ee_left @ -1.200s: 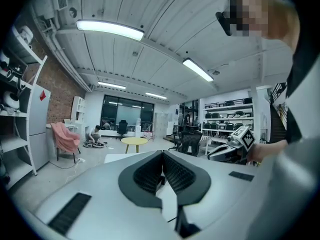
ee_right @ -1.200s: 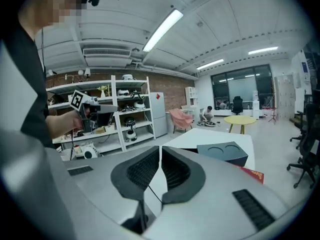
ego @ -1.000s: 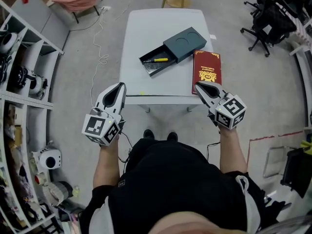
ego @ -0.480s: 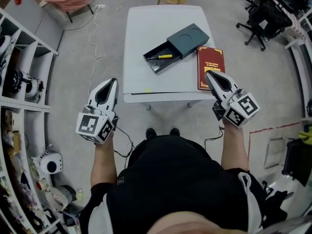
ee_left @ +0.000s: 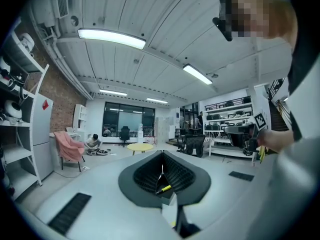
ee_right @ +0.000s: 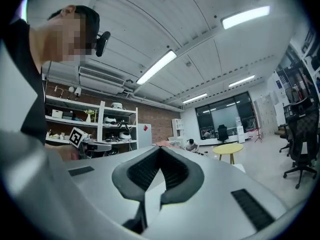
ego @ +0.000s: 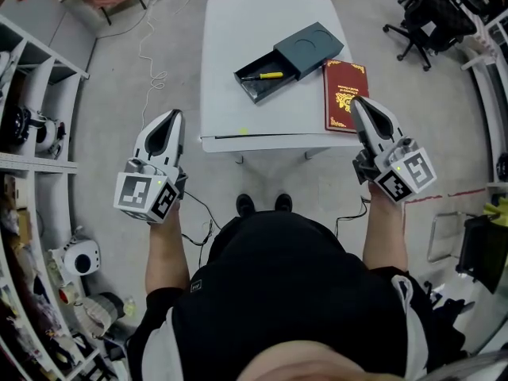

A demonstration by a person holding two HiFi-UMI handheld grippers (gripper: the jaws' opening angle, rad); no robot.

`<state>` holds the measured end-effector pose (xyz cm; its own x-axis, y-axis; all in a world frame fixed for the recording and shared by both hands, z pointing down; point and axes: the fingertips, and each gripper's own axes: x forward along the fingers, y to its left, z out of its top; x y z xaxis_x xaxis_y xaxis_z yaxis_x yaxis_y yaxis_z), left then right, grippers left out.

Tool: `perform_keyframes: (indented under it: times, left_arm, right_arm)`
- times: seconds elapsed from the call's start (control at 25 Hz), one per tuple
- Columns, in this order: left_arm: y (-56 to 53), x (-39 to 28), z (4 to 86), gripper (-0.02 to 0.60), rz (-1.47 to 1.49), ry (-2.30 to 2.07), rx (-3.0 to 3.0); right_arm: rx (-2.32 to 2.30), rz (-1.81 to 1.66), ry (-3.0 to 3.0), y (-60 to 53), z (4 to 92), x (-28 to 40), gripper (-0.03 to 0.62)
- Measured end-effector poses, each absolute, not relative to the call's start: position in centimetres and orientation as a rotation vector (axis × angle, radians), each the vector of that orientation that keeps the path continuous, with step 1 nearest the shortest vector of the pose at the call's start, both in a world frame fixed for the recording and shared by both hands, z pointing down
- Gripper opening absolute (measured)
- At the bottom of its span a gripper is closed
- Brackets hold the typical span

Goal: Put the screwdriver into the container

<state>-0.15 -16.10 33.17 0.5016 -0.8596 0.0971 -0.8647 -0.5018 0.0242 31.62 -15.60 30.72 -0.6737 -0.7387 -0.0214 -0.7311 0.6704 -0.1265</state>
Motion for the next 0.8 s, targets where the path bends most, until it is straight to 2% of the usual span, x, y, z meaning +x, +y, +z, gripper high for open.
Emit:
perform_keyframes:
  times: [0.8]
  left_arm:
    - [-14.8, -0.6, 33.2, 0.016, 0.120, -1.537, 2.664]
  right_arm:
    - [-1.279, -0.114, 2.743, -14.7, 29.6, 32.1, 0.029]
